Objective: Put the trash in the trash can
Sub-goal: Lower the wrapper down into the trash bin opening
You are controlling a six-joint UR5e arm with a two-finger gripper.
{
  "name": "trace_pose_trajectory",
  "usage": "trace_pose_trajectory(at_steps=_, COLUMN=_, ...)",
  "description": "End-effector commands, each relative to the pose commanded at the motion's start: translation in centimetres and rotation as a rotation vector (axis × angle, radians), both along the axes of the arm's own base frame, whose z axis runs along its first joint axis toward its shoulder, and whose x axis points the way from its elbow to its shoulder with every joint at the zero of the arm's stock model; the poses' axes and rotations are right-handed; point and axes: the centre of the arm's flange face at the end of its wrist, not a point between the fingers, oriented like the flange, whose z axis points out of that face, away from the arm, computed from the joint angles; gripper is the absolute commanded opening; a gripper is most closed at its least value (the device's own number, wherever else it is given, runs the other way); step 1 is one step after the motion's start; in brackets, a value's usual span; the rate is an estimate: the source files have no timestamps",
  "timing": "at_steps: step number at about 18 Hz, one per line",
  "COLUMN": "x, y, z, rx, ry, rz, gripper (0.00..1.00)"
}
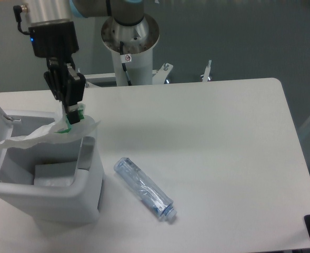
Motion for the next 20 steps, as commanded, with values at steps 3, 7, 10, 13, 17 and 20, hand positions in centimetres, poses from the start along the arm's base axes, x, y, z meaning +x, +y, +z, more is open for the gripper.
trace_pose_trajectory(at_steps=3, x=0.2, y=1.2, z=-1.6, rx=-0.026, ry=-0.012, rz=-0.011, gripper=0.0)
trace_pose_trajectory(at_steps=7, x=0.2, y=2.1, z=-3.5, rx=-0.059, ry=-0.023, rz=-0.017, gripper=0.0)
trace_pose_trajectory(at_steps=10, x=0.4, y=2.7, z=-4.4, rx=-0.075, ry=-0.031, rz=-0.024, gripper=0.0)
trace_pose_trajectory(at_steps=13, x=1.1, y=3.2, z=-5.5, rx=-0.096, ry=-0.042, rz=-0.037, gripper=0.0)
trace_pose_trajectory(at_steps=17, x=1.4, y=3.3, z=-7.3, rx=-0.121, ry=-0.061, rz=-0.035, gripper=0.0)
trace_pose_trajectory(at_steps=20, x=2.2, y=3.6, z=-7.2, rx=-0.116, ry=-0.068, rz=-0.05, gripper=0.0)
